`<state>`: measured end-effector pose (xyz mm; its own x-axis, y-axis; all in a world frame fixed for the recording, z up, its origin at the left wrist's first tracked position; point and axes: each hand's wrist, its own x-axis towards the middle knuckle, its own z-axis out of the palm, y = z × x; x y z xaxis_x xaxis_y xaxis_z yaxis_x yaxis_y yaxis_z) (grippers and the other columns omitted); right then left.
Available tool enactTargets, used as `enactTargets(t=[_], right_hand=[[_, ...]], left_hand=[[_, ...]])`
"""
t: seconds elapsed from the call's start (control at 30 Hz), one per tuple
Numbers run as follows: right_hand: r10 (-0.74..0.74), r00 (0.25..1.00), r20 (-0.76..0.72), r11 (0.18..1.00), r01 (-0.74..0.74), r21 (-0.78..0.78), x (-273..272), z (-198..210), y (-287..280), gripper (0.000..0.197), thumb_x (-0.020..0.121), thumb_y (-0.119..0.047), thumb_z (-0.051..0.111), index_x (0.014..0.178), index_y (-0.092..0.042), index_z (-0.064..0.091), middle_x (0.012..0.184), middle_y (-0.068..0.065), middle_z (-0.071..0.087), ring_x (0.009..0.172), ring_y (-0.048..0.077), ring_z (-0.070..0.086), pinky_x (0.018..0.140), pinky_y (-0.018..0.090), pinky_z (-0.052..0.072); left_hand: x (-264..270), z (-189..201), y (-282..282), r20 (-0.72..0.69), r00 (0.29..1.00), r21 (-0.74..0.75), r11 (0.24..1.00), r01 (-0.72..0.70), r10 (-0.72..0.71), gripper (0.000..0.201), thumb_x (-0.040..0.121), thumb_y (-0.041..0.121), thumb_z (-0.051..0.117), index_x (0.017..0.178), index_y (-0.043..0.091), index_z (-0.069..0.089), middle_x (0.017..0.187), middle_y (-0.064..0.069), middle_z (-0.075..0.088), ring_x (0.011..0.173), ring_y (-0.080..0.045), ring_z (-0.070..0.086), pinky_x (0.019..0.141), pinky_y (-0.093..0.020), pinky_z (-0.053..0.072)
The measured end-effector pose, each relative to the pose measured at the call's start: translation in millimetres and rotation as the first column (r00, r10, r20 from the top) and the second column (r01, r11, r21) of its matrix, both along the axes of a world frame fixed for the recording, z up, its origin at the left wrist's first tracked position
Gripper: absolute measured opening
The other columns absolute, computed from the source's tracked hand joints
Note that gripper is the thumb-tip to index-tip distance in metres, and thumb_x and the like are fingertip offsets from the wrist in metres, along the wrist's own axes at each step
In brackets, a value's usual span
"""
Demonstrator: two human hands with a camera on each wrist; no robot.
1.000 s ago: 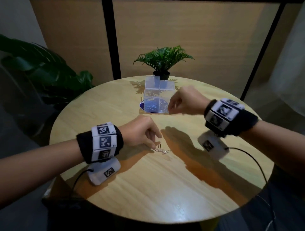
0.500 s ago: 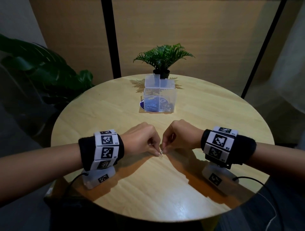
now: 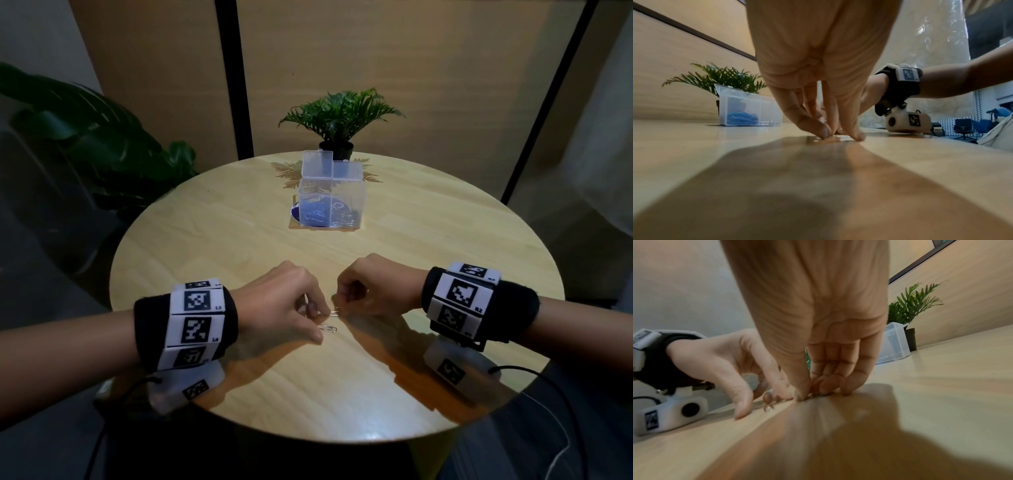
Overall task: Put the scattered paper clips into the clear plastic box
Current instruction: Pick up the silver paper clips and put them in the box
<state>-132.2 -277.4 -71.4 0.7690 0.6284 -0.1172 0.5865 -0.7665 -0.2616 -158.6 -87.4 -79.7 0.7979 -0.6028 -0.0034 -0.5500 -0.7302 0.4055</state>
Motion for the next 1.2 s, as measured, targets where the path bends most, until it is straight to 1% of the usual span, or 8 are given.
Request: enactTargets(t=[0.13,0.37,0.57,0.7,0.87,0.97,1.07,1.2], right_hand=[[0.008,1.0,0.005,0.999,-0.008,0.049,-2,2,0,0.011,0.077,-0.03,0.074,0.087,-0.027,0.072,0.083,-0.006,0.071,0.071,0.006,0.06,0.076,0.027,0.053],[0.069,0.997,-0.025,0.996,-0.07,-0.057,-6,4,9,0.012,0.08,-0.029,0.071,0.088,-0.02,0.073,0.078,-0.009,0.066,0.07,0.007,0.057,0.07,0.021,0.046],[0.099,0.995,-0.007,0.975,-0.098,-0.198,-15,0,13,0.025,0.089,-0.033,0.059,0.097,-0.011,0.066,0.081,-0.005,0.056,0.075,0.015,0.05,0.068,0.024,0.038],[0.112,0.994,-0.001,0.973,-0.11,-0.204,-17,4,13,0.022,0.091,-0.03,0.057,0.098,-0.011,0.066,0.083,-0.006,0.056,0.076,0.015,0.049,0.069,0.023,0.037],[0.092,0.993,0.068,0.982,-0.079,-0.172,-15,5,3,0.018,0.089,-0.029,0.059,0.092,-0.013,0.065,0.079,-0.007,0.055,0.073,0.015,0.049,0.067,0.022,0.037],[0.036,0.994,0.102,0.99,-0.022,-0.136,-9,4,-9,0.017,0.086,-0.031,0.063,0.089,-0.014,0.066,0.071,-0.011,0.053,0.064,0.009,0.048,0.057,0.015,0.035],[-0.02,0.996,0.083,0.995,0.028,-0.101,-3,7,-15,0.018,0.084,-0.032,0.067,0.087,-0.014,0.068,0.071,-0.013,0.057,0.062,0.003,0.05,0.054,0.007,0.035],[-0.094,0.983,0.158,0.993,0.104,-0.058,24,30,-14,0.012,0.083,-0.024,0.069,0.086,-0.013,0.07,0.074,-0.008,0.06,0.066,0.009,0.055,0.055,0.011,0.037]], left_hand=[[-8,-8,-4,-0.005,0.999,-0.061,0.997,-0.045,0.045,0.013,0.071,0.027,0.081,0.077,0.016,0.077,0.072,0.009,0.069,0.063,0.0,0.057,0.061,-0.014,0.042],[-27,-10,-8,0.174,0.984,0.166,0.986,-0.002,-0.027,0.005,0.081,0.018,0.064,0.077,0.018,0.067,0.08,0.004,0.065,0.076,-0.017,0.058,0.07,-0.039,0.051],[-32,-8,-9,0.164,0.98,0.328,0.943,0.049,-0.108,0.007,0.086,0.014,0.052,0.084,0.011,0.059,0.092,-0.003,0.058,0.087,-0.024,0.054,0.076,-0.043,0.047],[-31,-6,-9,0.173,0.98,0.37,0.928,0.033,-0.103,0.018,0.087,0.017,0.043,0.08,0.007,0.056,0.086,-0.006,0.055,0.081,-0.027,0.054,0.074,-0.045,0.048],[-25,1,-1,0.086,0.996,0.158,0.987,0.013,-0.027,0.008,0.085,0.024,0.059,0.086,0.017,0.057,0.087,0.002,0.06,0.08,-0.014,0.054,0.075,-0.035,0.05],[-20,2,3,0.016,0.998,0.025,0.998,-0.062,0.062,0.021,0.076,0.032,0.075,0.091,0.02,0.066,0.085,0.005,0.064,0.077,-0.01,0.057,0.073,-0.029,0.052],[-19,0,-1,-0.041,0.991,-0.036,0.991,-0.13,0.129,0.025,0.065,0.029,0.084,0.085,0.017,0.075,0.078,0.007,0.068,0.07,-0.004,0.057,0.063,-0.017,0.044],[-20,-3,-9,-0.054,0.993,-0.06,0.992,-0.108,0.105,0.01,0.07,0.02,0.082,0.075,0.014,0.077,0.074,0.004,0.072,0.062,-0.001,0.056,0.059,-0.009,0.039]])
